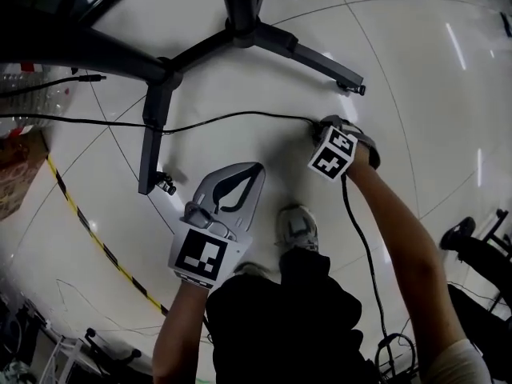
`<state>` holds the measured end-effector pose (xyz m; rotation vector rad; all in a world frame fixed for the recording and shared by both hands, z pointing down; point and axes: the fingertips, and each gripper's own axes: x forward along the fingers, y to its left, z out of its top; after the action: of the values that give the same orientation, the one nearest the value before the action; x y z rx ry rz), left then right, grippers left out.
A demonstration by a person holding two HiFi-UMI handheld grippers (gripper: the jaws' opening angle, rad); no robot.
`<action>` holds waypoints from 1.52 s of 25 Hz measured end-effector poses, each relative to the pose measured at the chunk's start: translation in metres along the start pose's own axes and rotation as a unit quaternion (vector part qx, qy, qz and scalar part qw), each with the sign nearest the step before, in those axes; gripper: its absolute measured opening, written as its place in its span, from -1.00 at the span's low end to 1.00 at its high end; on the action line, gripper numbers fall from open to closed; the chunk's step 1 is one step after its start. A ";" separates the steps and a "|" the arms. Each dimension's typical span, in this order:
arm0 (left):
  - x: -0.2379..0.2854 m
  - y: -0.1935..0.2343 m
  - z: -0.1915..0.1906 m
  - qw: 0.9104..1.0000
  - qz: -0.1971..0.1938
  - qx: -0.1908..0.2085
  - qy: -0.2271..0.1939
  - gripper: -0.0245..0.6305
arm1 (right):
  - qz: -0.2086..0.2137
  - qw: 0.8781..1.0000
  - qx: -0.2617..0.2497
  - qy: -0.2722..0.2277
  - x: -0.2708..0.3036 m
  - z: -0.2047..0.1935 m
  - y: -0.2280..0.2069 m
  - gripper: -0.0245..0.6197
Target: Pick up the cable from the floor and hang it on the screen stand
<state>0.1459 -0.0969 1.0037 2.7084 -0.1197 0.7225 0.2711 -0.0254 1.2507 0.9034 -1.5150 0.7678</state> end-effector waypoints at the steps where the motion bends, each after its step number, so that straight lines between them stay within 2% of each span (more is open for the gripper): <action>1: -0.001 -0.001 0.001 1.000 0.000 -0.004 -0.001 -0.86 | 0.016 1.000 -0.004 0.016 0.005 -0.003 0.005 -0.50; 4: -0.005 -0.001 0.003 1.000 0.005 -0.013 -0.006 -0.86 | 0.046 0.998 -0.004 0.032 0.005 -0.003 0.012 -0.58; 6: -0.009 0.000 0.001 1.000 0.010 -0.020 -0.006 -0.86 | 0.085 0.995 0.043 -0.003 -0.008 0.001 0.022 -0.60; 7: -0.012 0.000 0.001 1.000 0.014 -0.025 -0.006 -0.86 | 0.117 0.988 0.087 -0.042 -0.021 0.006 0.030 -0.60; 8: -0.016 0.001 0.000 0.999 0.018 -0.032 -0.006 -0.86 | 0.153 0.975 0.132 -0.091 -0.039 0.014 0.039 -0.61; 10: -0.026 0.002 0.002 0.999 0.029 -0.045 -0.007 -0.86 | 0.216 0.939 0.197 -0.179 -0.086 0.030 0.057 -0.62; 12: -0.038 0.002 0.005 0.998 0.042 -0.051 -0.008 -0.86 | 0.277 0.901 0.225 -0.246 -0.144 0.042 0.076 -0.62; 15: -0.063 -0.009 0.019 0.995 0.061 -0.074 -0.012 -0.86 | 0.381 0.829 0.263 -0.314 -0.237 0.060 0.109 -0.62; 16: -0.072 -0.015 0.027 0.994 0.065 -0.083 -0.012 -0.86 | 0.408 0.810 0.265 -0.327 -0.266 0.065 0.120 -0.62; 17: -0.081 -0.022 0.035 0.994 0.069 -0.089 -0.014 -0.86 | 0.426 0.799 0.259 -0.337 -0.294 0.071 0.129 -0.62; 19: -0.101 -0.036 0.057 0.992 0.073 -0.097 -0.024 -0.86 | 0.441 0.791 0.238 -0.352 -0.344 0.085 0.143 -0.62; 23: -0.148 -0.063 0.108 0.990 0.080 -0.102 -0.052 -0.86 | 0.434 0.793 0.190 -0.383 -0.433 0.122 0.155 -0.62; 26: -0.198 -0.074 0.153 0.986 0.109 -0.097 -0.078 -0.86 | 0.434 0.784 0.162 -0.414 -0.503 0.156 0.162 -0.62; 31: -0.293 -0.077 0.242 0.968 0.185 -0.092 -0.144 -0.86 | 0.426 0.770 0.090 -0.466 -0.630 0.216 0.176 -0.62; 35: -0.373 -0.085 0.304 0.951 0.236 -0.074 -0.187 -0.86 | 0.411 0.776 0.005 -0.478 -0.711 0.249 0.207 -0.62; 38: -0.424 -0.098 0.335 0.938 0.265 -0.074 -0.211 -0.86 | 0.424 0.773 -0.019 -0.471 -0.760 0.263 0.232 -0.62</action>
<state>-0.0486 -0.1201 0.4908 2.6501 -0.9913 0.2255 -0.0216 -0.0452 0.4669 0.5223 -2.9373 0.9438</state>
